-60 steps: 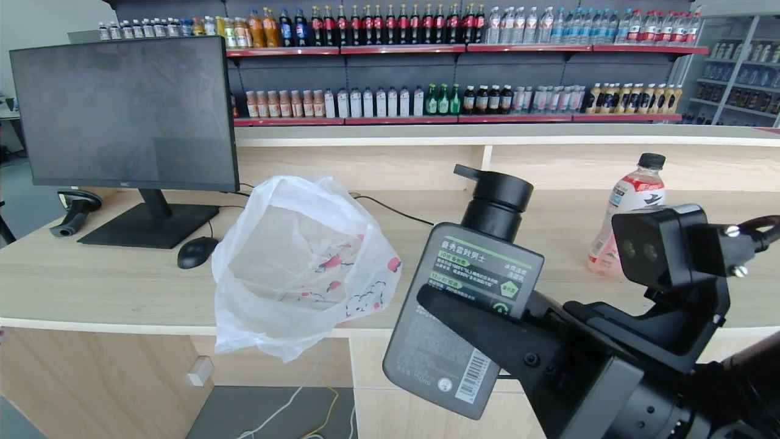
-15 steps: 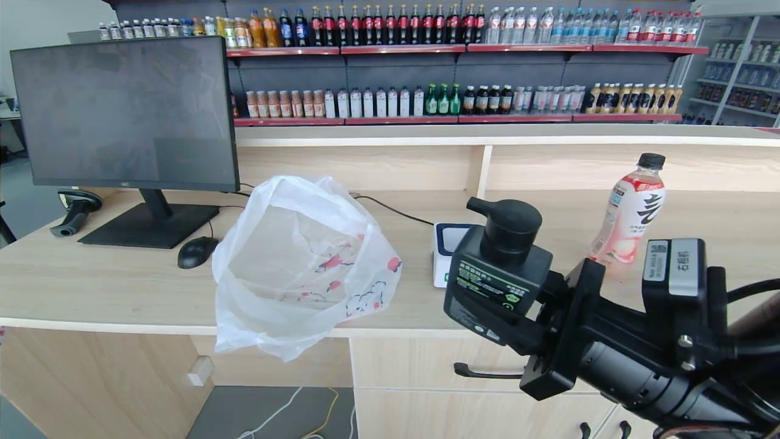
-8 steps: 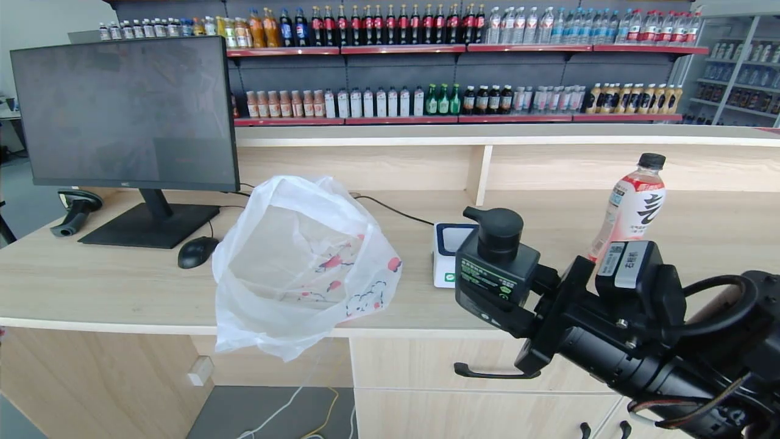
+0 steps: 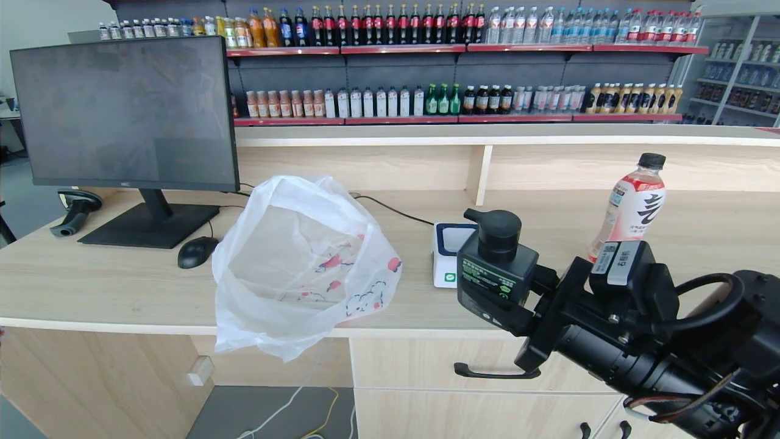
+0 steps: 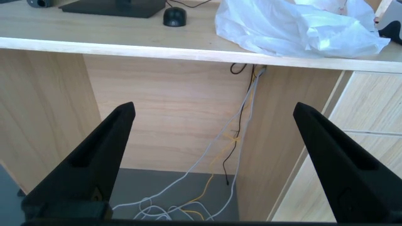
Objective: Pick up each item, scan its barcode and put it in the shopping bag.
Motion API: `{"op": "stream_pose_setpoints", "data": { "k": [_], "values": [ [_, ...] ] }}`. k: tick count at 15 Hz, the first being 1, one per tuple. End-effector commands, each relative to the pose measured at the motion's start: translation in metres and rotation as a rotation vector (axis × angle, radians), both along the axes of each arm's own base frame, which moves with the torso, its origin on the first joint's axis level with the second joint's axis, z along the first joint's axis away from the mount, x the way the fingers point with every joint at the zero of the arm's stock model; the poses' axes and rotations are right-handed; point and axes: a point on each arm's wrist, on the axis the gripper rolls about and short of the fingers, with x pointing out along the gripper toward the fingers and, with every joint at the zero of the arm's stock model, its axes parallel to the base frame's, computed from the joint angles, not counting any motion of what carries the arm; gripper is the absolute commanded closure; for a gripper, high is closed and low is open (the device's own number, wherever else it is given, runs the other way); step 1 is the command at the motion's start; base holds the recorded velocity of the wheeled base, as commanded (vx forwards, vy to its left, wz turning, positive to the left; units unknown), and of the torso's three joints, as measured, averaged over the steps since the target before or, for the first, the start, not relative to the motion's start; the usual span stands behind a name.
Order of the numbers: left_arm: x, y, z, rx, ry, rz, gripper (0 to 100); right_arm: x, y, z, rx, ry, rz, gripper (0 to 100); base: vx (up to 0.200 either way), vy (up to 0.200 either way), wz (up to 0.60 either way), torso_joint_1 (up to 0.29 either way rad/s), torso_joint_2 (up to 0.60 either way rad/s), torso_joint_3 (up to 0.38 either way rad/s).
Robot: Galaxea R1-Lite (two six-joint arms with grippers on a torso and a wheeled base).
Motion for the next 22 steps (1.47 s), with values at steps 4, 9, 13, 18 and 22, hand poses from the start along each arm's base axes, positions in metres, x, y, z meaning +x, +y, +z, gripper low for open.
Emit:
{"op": "stream_pose_setpoints", "data": {
  "k": [4, 9, 13, 18, 22],
  "values": [
    [0.0, 0.0, 0.0, 0.0, 0.0, 0.0, 0, 0.0, 0.0, 0.0, 0.0, 0.002, 0.003, 100, 0.0, 0.0, 0.0, 0.0, 0.0, 0.0],
    [0.0, 0.0, 0.0, 0.0, 0.0, 0.0, 0, 0.0, 0.0, 0.0, 0.003, 0.005, 0.002, 100, 0.12, 0.0, 0.0, -0.003, 0.0, 0.002],
    [0.0, 0.0, 0.0, 0.0, 0.0, 0.0, 0, 0.001, 0.001, 0.0, 0.005, 0.003, 0.002, 100, 0.0, 0.0, 0.0, 0.0, 0.0, 0.0],
    [0.0, 0.0, 0.0, -0.002, 0.0, 0.0, 0, 0.022, 0.006, 0.006, -0.007, -0.072, -0.041, 100, 0.0, 0.0, 0.0, 0.0, 0.0, 0.0],
    [0.0, 0.0, 0.0, -0.002, 0.0, 0.0, 0, 0.057, 0.027, 0.02, -0.022, -0.233, -0.068, 100, 0.0, 0.0, 0.0, 0.0, 0.0, 0.0]
  ]
}}
